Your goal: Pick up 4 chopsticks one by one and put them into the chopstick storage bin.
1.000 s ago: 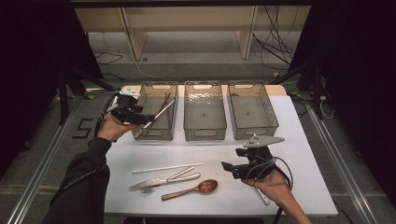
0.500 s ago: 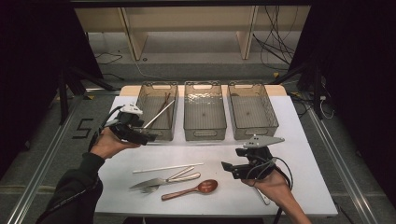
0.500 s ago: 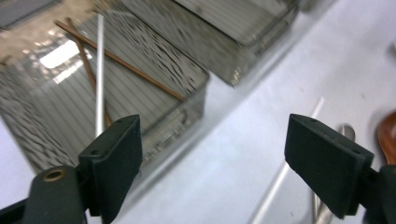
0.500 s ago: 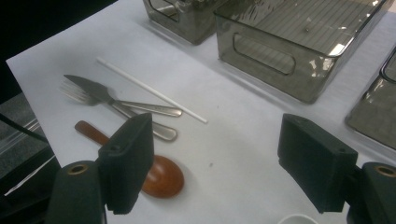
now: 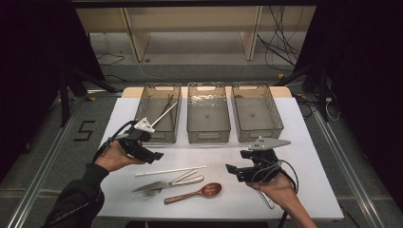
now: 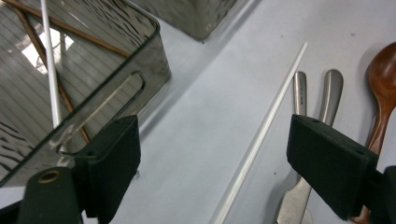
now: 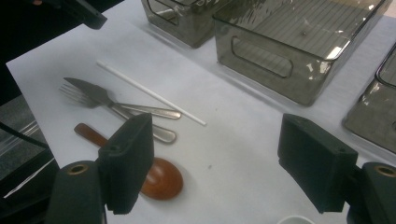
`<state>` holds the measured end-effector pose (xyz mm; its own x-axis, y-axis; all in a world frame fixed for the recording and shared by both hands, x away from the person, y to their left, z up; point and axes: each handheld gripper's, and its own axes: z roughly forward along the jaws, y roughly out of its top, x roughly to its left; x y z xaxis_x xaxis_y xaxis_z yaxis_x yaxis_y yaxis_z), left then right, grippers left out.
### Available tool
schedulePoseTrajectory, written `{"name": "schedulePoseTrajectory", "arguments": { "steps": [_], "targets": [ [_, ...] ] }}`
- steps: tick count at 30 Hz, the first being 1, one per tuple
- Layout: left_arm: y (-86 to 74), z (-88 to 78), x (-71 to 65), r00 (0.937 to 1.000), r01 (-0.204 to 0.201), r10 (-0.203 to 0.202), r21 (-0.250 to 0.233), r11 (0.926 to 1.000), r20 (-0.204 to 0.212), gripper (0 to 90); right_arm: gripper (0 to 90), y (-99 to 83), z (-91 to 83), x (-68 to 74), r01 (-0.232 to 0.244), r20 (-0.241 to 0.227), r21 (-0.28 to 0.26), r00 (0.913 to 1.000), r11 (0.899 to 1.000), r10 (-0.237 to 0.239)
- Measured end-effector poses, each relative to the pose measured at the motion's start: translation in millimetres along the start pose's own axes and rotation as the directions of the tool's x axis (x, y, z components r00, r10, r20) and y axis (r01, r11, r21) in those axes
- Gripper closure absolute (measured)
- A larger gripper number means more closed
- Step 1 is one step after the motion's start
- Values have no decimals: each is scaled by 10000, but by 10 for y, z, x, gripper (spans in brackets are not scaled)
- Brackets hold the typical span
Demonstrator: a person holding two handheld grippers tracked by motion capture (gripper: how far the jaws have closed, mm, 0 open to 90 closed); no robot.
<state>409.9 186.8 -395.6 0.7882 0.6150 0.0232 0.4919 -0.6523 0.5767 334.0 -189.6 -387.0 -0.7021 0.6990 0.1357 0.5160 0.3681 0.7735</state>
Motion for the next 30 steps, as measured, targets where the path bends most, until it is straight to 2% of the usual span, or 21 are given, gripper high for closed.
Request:
{"name": "schedulePoseTrajectory", "arguments": {
  "steps": [3,6,12,16,23,30],
  "targets": [
    [-17,54,-34,9999,-67,65,236,9997,89,172,279,0,2,0,-9,-11,4,10000,10000,9],
    [-21,114,-88,9989,-477,478,812,9956,8,177,279,0,8,1,-3,-18,35,10000,10000,3],
    [-40,273,-137,9965,-818,771,1788,9805,331,235,279,-2,15,5,0,-25,85,10000,10000,0],
    [-81,389,-134,9959,-774,642,2324,9695,638,295,279,0,19,9,27,-42,97,10000,9999,-27],
    [-121,517,-150,9933,-1018,812,2892,9518,827,424,279,-3,24,10,44,-57,145,10000,9999,-43],
    [-141,608,-158,9917,-1104,836,3121,9436,981,491,279,-5,25,9,53,-59,146,10000,9999,-52]
  ]
}}
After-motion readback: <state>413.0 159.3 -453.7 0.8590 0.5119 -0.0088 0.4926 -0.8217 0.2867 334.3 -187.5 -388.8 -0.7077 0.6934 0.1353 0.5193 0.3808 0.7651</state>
